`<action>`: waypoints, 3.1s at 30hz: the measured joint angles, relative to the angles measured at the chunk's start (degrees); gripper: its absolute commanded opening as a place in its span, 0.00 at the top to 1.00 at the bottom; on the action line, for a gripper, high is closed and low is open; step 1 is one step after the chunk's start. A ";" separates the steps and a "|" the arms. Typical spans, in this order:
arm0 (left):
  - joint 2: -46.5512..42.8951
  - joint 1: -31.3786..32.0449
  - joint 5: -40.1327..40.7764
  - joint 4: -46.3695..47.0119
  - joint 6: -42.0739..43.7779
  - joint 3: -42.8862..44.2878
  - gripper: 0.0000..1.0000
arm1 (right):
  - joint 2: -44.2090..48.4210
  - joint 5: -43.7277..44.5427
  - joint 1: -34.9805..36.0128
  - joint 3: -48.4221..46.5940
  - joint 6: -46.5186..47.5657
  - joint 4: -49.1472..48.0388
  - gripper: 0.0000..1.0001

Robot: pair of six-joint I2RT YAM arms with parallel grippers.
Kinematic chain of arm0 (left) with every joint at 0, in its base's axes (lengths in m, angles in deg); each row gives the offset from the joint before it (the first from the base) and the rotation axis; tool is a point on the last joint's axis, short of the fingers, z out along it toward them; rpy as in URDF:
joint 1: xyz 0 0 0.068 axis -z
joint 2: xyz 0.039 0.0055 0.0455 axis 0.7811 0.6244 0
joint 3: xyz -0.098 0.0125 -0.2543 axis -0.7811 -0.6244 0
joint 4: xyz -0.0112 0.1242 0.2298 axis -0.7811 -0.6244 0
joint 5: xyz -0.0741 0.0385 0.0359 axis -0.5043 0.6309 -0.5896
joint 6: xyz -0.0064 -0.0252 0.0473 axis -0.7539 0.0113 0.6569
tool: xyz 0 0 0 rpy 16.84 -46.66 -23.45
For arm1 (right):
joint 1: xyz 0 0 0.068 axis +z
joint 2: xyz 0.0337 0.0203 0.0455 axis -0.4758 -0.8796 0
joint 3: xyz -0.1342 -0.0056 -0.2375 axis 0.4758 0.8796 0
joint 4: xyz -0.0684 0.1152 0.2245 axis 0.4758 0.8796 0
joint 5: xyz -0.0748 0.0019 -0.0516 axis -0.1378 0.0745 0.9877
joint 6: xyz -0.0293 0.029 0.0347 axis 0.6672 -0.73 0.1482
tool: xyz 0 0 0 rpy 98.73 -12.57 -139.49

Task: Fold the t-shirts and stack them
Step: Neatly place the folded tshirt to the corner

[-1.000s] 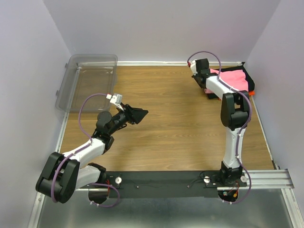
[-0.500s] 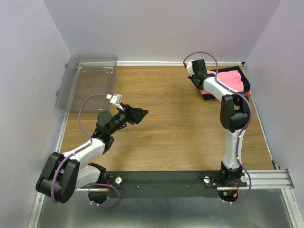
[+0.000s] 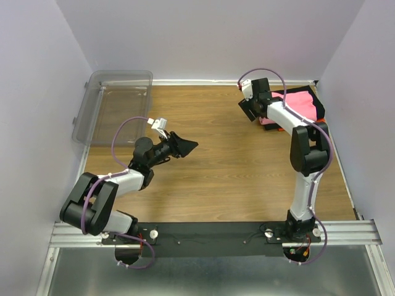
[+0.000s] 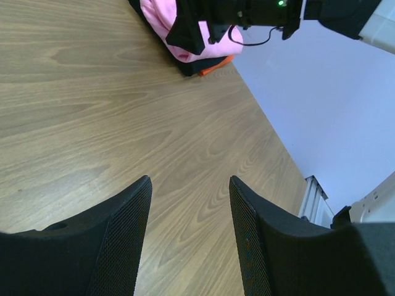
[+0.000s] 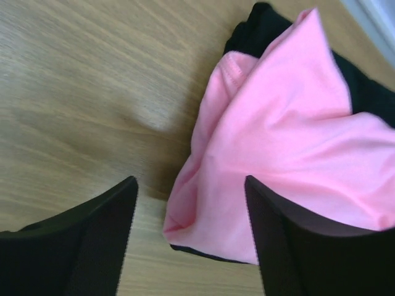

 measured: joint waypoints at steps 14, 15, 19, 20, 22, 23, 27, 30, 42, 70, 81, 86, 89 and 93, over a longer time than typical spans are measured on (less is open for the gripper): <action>0.07 0.00 -1.16 3.19 -1.27 -2.56 0.39 | 5.03 -0.46 0.02 12.74 20.22 0.26 0.09; 0.04 0.00 -1.18 3.21 -1.33 -2.71 0.39 | 4.83 -0.17 0.04 12.74 20.83 -0.02 0.09; -0.46 0.00 -1.20 3.37 -1.68 -3.37 0.39 | 4.11 1.68 0.28 13.62 23.21 -3.89 0.15; -0.70 0.00 -1.20 3.41 -1.73 -3.56 0.39 | 4.04 2.12 0.39 14.08 23.47 -4.74 0.17; -1.07 0.00 -1.20 3.43 -1.86 -3.65 0.39 | 3.80 3.19 0.74 15.21 24.33 -6.95 0.26; -1.18 0.00 -1.20 3.48 -1.88 -3.67 0.39 | 3.67 3.61 0.81 15.28 24.68 -7.37 0.30; -1.22 0.00 -1.20 3.58 -1.97 -3.67 0.39 | 2.73 5.38 1.11 15.28 24.70 -10.05 0.62; -1.22 0.00 -1.20 3.58 -2.10 -3.65 0.39 | 2.71 5.90 1.09 15.26 24.09 -11.06 0.76; -0.52 0.04 -1.38 3.58 -2.29 -3.28 0.39 | 4.13 6.67 1.09 13.84 20.44 -11.98 0.99; 6.71 1.38 -4.37 7.41 -3.56 0.24 0.39 | 15.69 -6.84 -3.74 18.73 10.88 -7.89 0.27; 6.16 1.38 -4.57 7.37 -0.50 0.24 0.39 | 9.70 -8.94 -24.76 -0.63 -16.41 -8.33 0.27; 6.16 1.38 -4.81 6.08 2.29 0.28 0.39 | -0.72 -9.20 -26.34 -8.46 -25.00 -8.07 0.27; 6.16 1.27 -4.96 5.27 3.69 0.46 0.39 | -6.36 -9.38 -26.53 -12.92 -28.44 -7.37 0.27; 6.16 0.98 -5.20 4.35 4.70 1.20 0.39 | -11.52 -9.35 -26.80 -17.16 -31.50 -6.75 0.29</action>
